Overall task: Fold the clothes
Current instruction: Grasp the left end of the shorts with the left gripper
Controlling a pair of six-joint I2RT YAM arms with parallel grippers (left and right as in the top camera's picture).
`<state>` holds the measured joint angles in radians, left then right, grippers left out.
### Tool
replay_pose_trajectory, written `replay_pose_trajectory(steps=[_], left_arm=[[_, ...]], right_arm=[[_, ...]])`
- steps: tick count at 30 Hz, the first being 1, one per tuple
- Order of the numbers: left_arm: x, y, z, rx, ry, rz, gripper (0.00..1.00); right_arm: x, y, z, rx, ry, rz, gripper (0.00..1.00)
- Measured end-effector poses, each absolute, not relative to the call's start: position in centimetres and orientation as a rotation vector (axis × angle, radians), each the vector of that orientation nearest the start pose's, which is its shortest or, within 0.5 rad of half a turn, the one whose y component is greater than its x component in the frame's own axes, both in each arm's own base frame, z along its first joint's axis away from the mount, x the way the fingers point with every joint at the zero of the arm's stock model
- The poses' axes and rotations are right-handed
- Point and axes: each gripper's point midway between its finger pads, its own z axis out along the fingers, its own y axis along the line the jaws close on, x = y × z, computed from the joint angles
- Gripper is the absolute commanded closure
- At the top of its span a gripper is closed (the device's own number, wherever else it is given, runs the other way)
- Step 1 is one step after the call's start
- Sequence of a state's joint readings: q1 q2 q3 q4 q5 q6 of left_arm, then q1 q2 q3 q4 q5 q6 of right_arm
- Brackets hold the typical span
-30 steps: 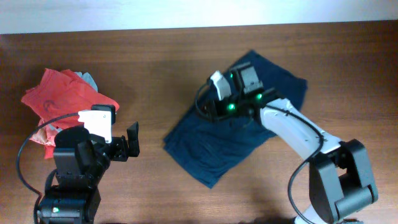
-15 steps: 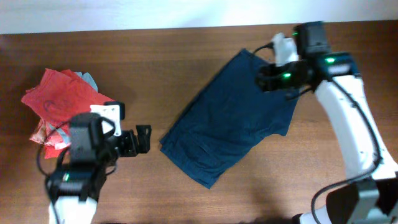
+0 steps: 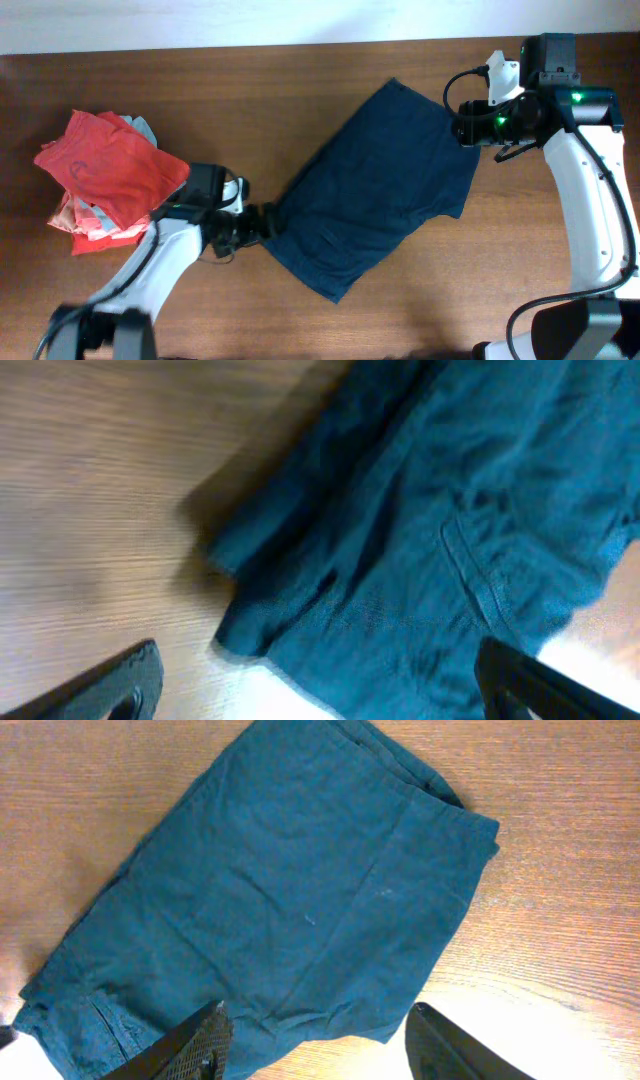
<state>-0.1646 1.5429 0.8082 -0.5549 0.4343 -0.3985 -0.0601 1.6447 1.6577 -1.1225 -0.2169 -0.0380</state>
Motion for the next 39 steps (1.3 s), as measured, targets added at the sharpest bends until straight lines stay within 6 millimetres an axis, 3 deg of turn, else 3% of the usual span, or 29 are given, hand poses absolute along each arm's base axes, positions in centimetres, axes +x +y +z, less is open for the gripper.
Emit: replay_pose_trajectory(steps=[3, 6, 7, 10, 11, 17, 22, 23, 24, 25, 28, 31, 34, 37, 39], left_arm=[[28.5, -13.3, 2.0, -0.237, 2.923, -0.756, 0.01], [29.6, -14.4, 1.9, -0.225, 2.889, -0.814, 0.04], [30.0, -14.7, 1.9, -0.220, 2.874, -0.830, 0.18], [31.6, -15.4, 1.4, -0.207, 2.824, -0.854, 0.87], [32.0, -15.5, 1.2, -0.202, 2.811, -0.857, 1.00], [33.5, -14.9, 0.7, -0.216, 2.759, -0.854, 1.00], [36.9, -11.0, 2.2, -0.322, 2.670, -0.819, 0.97], [38.8, -8.9, 3.5, -0.367, 2.610, -0.797, 0.67], [40.1, -7.5, 4.5, -0.387, 2.569, -0.783, 0.22], [41.3, -6.3, 5.6, -0.408, 2.530, -0.774, 0.01], [43.9, -3.3, 9.2, -0.443, 2.438, -0.793, 0.01], [43.5, -3.2, 10.7, -0.420, 2.457, -0.847, 0.01], [40.5, -4.6, 9.6, -0.396, 2.595, -0.876, 0.01], [36.9, -5.4, 7.3, -0.410, 2.781, -0.797, 0.01], [35.5, -5.6, 6.3, -0.387, 2.852, -0.729, 0.01]], right_arm=[[39.3, 1.3, 22.3, -0.039, 2.661, 0.259, 0.39], [39.1, 1.3, 22.2, -0.037, 2.669, 0.256, 0.39], [39.1, 1.3, 22.2, -0.037, 2.669, 0.255, 0.39], [39.0, 1.2, 22.2, -0.035, 2.673, 0.250, 0.39], [39.0, 1.2, 22.2, -0.035, 2.674, 0.248, 0.39], [38.5, 0.4, 21.8, -0.016, 2.705, 0.184, 0.39], [38.2, -0.4, 21.5, -0.002, 2.725, 0.126, 0.39], [38.2, -0.4, 21.5, -0.001, 2.726, 0.119, 0.39], [38.2, -0.5, 21.5, 0.000, 2.726, 0.114, 0.39], [38.1, -0.6, 21.5, 0.001, 2.727, 0.110, 0.39], [38.0, -0.7, 21.5, 0.006, 2.732, 0.101, 0.35], [38.0, -0.7, 21.5, 0.000, 2.732, 0.098, 0.33], [38.1, -0.7, 21.5, 0.000, 2.730, 0.098, 0.31], [38.2, -0.8, 21.1, -0.006, 2.728, 0.093, 0.31], [38.3, -0.8, 20.5, -0.009, 2.734, 0.092, 0.31]])
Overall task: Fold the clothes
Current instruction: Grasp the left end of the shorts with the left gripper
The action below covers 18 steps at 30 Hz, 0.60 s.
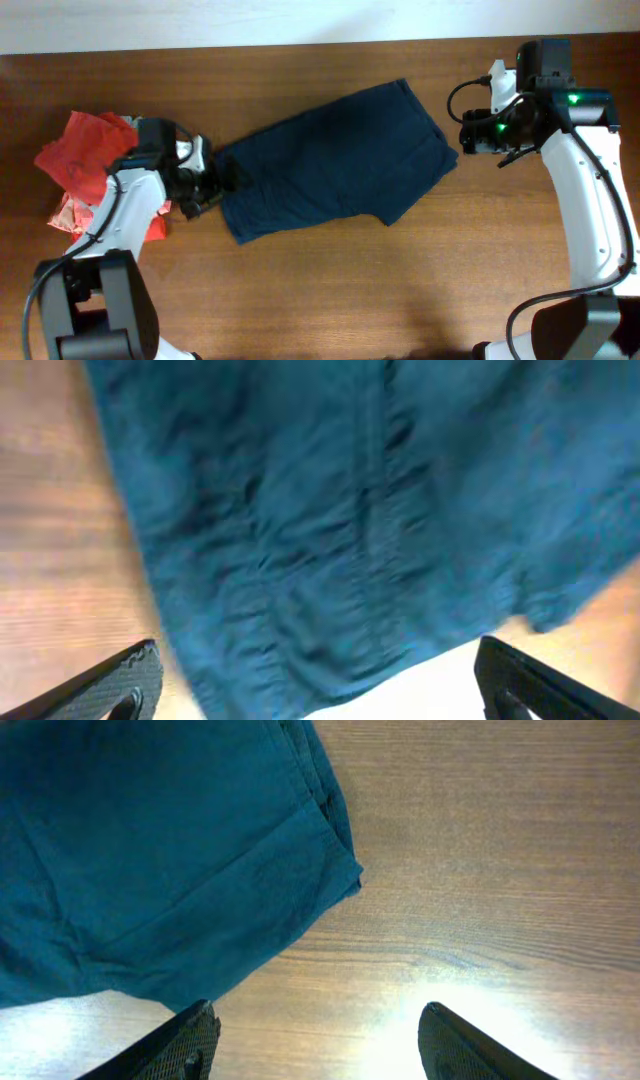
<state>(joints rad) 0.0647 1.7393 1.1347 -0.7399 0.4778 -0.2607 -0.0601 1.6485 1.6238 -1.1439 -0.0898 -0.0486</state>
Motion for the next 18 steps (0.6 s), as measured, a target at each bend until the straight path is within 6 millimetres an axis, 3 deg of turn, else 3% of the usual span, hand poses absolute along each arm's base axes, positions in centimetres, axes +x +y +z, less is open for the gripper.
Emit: replay_pose_trajectory(steps=[4, 6, 10, 18], left_arm=[[34.0, -6.4, 4.4, -0.325, 2.911, -0.655, 0.01], [33.1, -7.2, 3.1, -0.279, 2.931, -0.635, 0.01], [33.0, -8.1, 1.8, -0.217, 2.902, -0.618, 0.01], [33.5, -8.3, 1.7, -0.191, 2.866, -0.614, 0.01]], right_arm=[[39.2, -0.8, 18.5, -0.010, 2.749, 0.094, 0.30], [39.7, -0.8, 15.9, -0.007, 2.790, 0.099, 0.30], [40.7, -1.0, 12.8, -0.001, 2.832, 0.103, 0.30], [42.2, -1.3, 8.8, 0.022, 2.873, 0.156, 0.30]])
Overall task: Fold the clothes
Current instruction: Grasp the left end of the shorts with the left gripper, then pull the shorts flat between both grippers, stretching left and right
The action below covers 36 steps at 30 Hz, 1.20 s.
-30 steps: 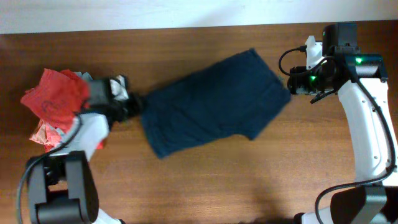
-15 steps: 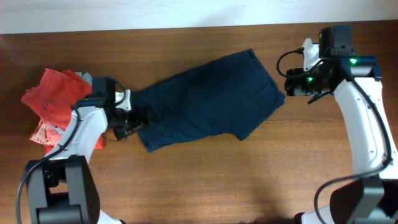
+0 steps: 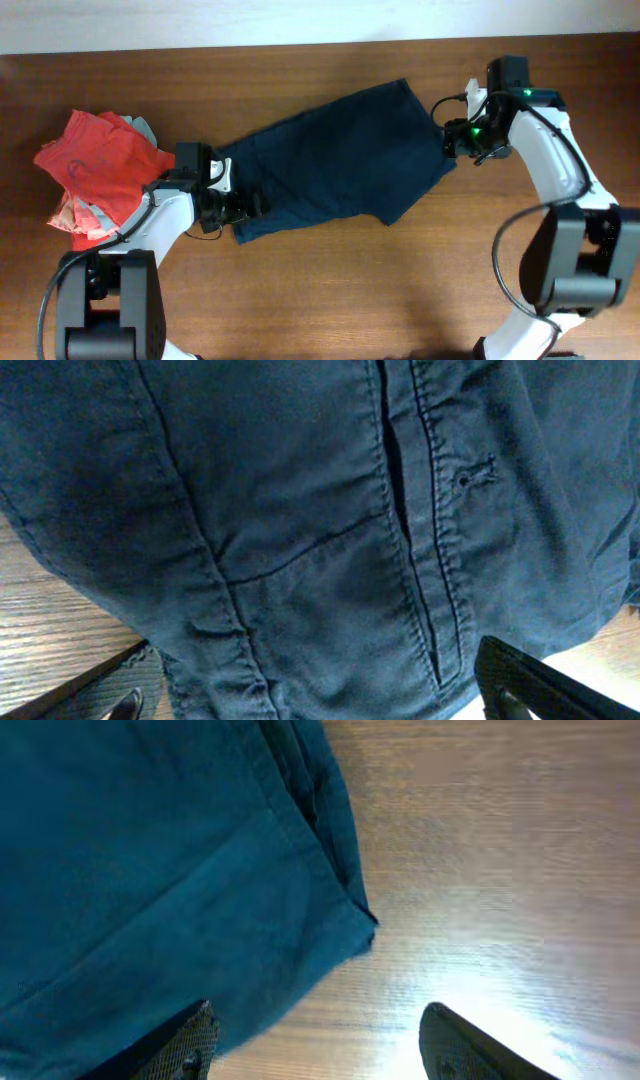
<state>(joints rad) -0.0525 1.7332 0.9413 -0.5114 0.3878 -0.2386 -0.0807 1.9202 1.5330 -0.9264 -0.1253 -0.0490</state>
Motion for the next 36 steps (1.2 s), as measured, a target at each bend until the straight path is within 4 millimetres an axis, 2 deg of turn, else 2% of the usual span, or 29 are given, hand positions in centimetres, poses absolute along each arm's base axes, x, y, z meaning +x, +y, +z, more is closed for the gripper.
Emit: replay_pose_trajectory(steps=[9, 10, 11, 14, 15, 18, 21, 26, 29, 31, 36], left_arm=[[33.5, -8.3, 1.7, -0.191, 2.867, -0.614, 0.01], [33.5, -8.3, 1.7, -0.191, 2.867, -0.614, 0.01], [33.5, -8.3, 1.7, -0.191, 2.867, -0.614, 0.01], [33.5, -8.3, 1.7, -0.191, 2.868, -0.614, 0.01], [33.5, -8.3, 1.7, -0.191, 2.868, -0.614, 0.01], [33.3, -8.3, 1.7, -0.188, 2.873, -0.614, 0.00], [32.8, -8.2, 1.6, -0.189, 2.893, -0.613, 0.01], [32.0, -8.2, 1.5, -0.196, 2.925, -0.613, 0.01], [32.0, -8.2, 1.5, -0.197, 2.928, -0.613, 0.01], [32.0, -8.2, 1.5, -0.197, 2.926, -0.614, 0.01], [33.4, -8.4, 1.8, -0.173, 2.861, -0.621, 0.01]], right_arm=[[42.8, -0.5, 2.1, 0.030, 2.975, 0.240, 0.32], [42.8, -0.5, 1.5, 0.031, 2.984, 0.244, 0.37], [42.8, -0.5, 1.2, 0.032, 2.990, 0.249, 0.48], [42.7, -0.5, 0.4, 0.034, 3.001, 0.252, 0.92], [42.7, -0.5, 0.4, 0.032, 3.003, 0.251, 0.96], [42.3, -0.6, 0.3, 0.039, 3.024, 0.235, 0.96], [40.9, -1.6, 0.1, 0.085, 3.087, 0.153, 0.96], [36.4, -4.5, 0.2, 0.243, 3.261, -0.068, 0.96], [33.7, -6.1, 0.6, 0.340, 3.353, -0.142, 0.96], [32.7, -6.9, 0.8, 0.380, 3.386, -0.174, 0.95], [32.2, -7.3, 0.9, 0.407, 3.401, -0.206, 0.95]])
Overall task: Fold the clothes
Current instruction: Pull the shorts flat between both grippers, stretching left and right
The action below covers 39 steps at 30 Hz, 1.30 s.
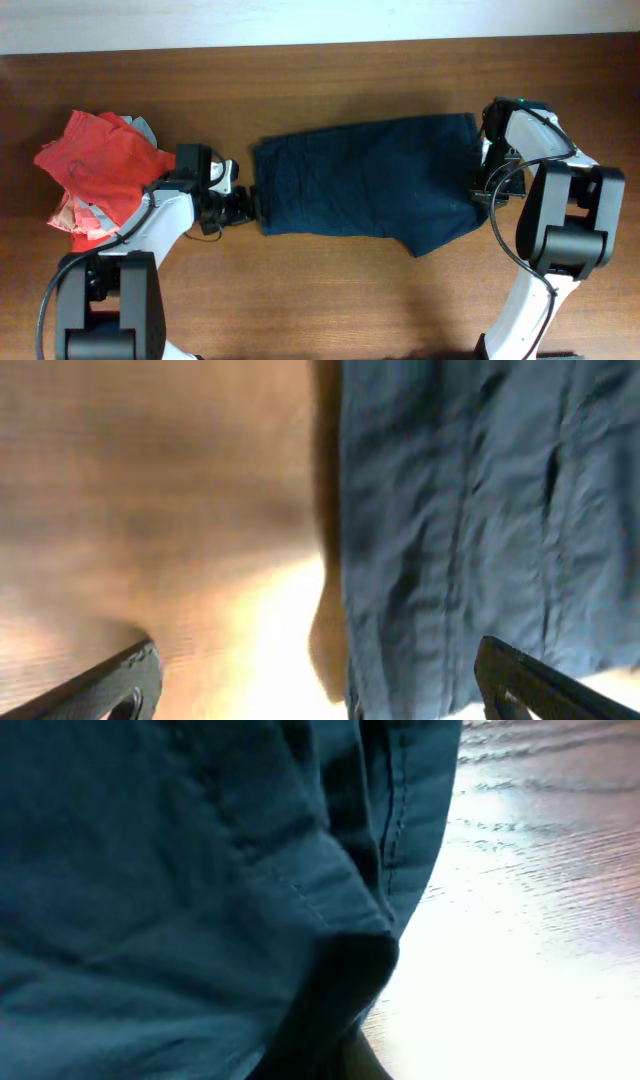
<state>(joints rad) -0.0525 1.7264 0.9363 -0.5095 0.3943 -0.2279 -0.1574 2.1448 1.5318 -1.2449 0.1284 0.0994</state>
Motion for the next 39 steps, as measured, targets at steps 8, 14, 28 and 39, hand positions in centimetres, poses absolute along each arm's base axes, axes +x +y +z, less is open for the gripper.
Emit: replay_pose_trajectory(steps=[8, 14, 28, 39], left_arm=[[34.9, -10.0, 2.6, -0.092, 2.779, -0.667, 0.01], [35.0, -12.3, 2.8, 0.000, 2.760, -0.679, 0.01], [39.4, -15.0, 1.2, -0.005, 2.624, -0.844, 0.67], [36.6, -14.6, 0.2, -0.085, 2.729, -0.988, 0.99]], right_arm=[[32.2, -7.2, 0.9, 0.402, 3.401, -0.213, 0.95], [32.2, -7.2, 0.8, 0.402, 3.401, -0.213, 0.95], [32.2, -7.2, 0.8, 0.399, 3.401, -0.213, 0.95], [32.2, -7.2, 0.8, 0.400, 3.399, -0.218, 0.90]])
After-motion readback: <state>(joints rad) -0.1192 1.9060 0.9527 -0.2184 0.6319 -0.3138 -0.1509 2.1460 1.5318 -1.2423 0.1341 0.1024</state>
